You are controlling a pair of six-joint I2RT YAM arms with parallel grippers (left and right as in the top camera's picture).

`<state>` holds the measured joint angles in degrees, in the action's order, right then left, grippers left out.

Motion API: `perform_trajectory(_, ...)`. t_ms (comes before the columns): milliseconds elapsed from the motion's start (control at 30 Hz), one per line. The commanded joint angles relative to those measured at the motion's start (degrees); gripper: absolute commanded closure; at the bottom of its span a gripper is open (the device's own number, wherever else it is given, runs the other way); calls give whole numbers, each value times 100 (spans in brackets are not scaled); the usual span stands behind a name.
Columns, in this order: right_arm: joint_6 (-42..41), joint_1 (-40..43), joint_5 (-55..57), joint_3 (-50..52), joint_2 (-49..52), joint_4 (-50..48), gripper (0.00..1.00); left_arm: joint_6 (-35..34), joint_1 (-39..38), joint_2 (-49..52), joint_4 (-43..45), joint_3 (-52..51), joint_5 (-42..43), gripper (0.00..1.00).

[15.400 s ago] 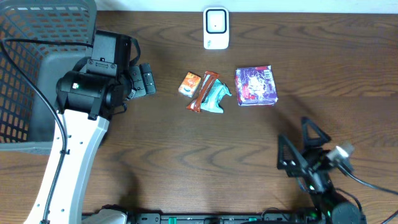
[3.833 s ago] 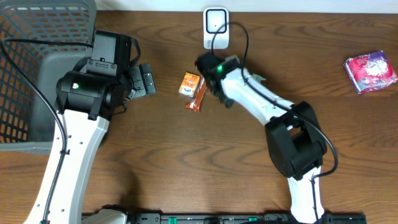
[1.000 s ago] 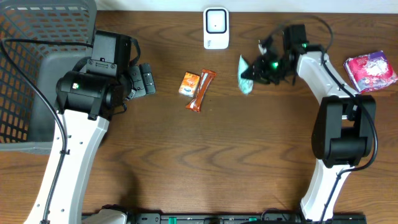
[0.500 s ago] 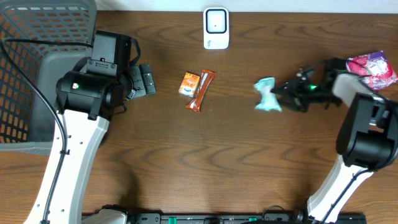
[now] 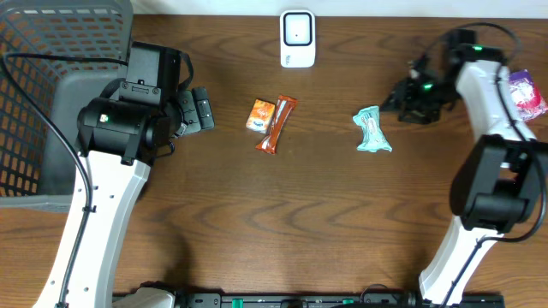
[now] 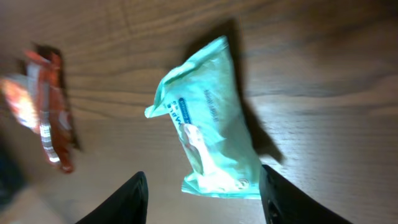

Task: Scan the item barcode

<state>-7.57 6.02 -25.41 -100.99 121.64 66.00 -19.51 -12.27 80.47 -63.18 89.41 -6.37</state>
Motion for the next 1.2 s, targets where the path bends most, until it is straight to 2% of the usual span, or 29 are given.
perform_trajectory(0, -37, -533, 1241, 374, -46, -201, 50, -31, 9, 2, -22, 83, -48, 2)
perform_trajectory(100, -179, -1025, 2000, 839, -44, -634, 53, -31, 9, 2, -24, 83, -48, 2)
perform_trajectory(233, -122, -1279, 2256, 1202, -44, -986, 56, -31, 9, 2, -22, 83, -48, 2)
perform_trajectory(267, -90, -1320, 2271, 1263, -44, -1034, 60, -31, 9, 2, -24, 83, -48, 2)
perform_trajectory(367, -225, -1414, 2472, 1353, -44, -1121, 81, -31, 9, 2, -24, 83, -48, 2)
perform_trajectory(600, -514, -1453, 2426, 713, -44, -1167, 98, -31, 9, 2, -22, 83, -48, 2)
perform_trajectory(733, -634, -1515, 1858, -35, -44, -1665, 99, -31, 9, 2, -24, 83, -48, 2)
perform_trajectory(833, -1305, -1648, 1663, -267, -44, -2719, 99, -31, 9, 2, -22, 83, -48, 2)
perform_trajectory(933, -1996, -1843, 1672, -227, 2, -3923, 99, -31, 9, 2, -22, 83, -48, 2)
perform_trajectory(1033, -2142, -2090, 1847, -216, 133, -4857, 99, -31, 9, 2, -22, 83, -48, 2)
perform_trajectory(1167, -2369, -2430, 2343, -216, 433, -5643, 98, -31, 9, 2, -22, 83, -48, 2)
